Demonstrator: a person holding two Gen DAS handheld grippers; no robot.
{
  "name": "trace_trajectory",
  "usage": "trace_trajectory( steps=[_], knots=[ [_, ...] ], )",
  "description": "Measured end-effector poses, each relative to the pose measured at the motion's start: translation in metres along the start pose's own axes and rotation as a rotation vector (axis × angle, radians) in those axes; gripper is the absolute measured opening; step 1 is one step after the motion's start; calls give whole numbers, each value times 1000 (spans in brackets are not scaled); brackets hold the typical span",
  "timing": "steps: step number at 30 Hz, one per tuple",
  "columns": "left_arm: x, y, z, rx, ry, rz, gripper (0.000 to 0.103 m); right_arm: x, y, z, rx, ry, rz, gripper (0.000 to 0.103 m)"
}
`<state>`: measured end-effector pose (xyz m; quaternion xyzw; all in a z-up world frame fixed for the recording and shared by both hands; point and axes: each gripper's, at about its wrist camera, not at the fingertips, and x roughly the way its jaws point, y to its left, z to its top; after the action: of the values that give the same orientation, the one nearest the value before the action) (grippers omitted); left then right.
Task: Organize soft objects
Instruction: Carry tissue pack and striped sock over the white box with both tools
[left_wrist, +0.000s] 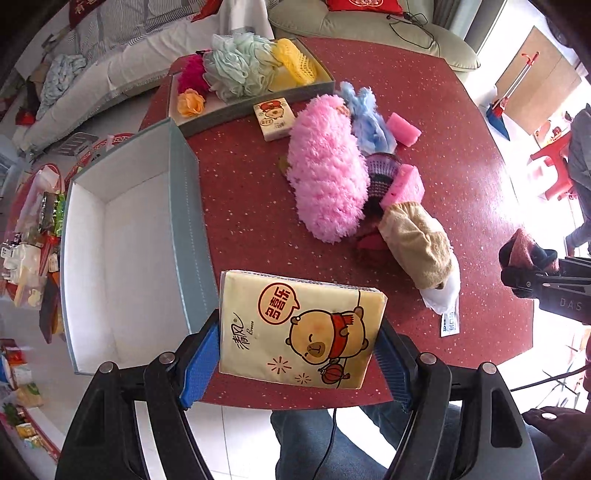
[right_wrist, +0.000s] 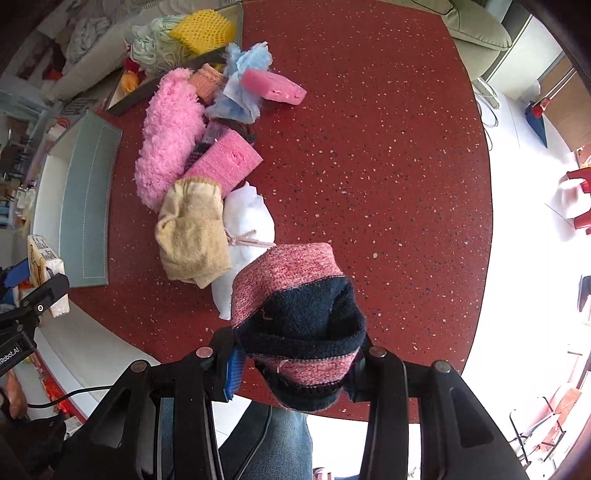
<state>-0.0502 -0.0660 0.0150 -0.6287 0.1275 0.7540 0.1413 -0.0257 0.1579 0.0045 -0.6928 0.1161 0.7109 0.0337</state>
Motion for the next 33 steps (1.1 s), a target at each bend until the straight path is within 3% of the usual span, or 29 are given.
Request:
trace_trajectory(
  steps=[7,15,33],
  knots=[
    [-3,56,13,-7,-40,-7,77,0,45,11,34,-57,-10,45],
    [-2,132,14,-52,-75,-17,77,4,129,33,-15,-79,-27,45],
    [15,255,-3,-245,-87,-1,77,20,309,75,-322,-73,-30,45]
  ],
)
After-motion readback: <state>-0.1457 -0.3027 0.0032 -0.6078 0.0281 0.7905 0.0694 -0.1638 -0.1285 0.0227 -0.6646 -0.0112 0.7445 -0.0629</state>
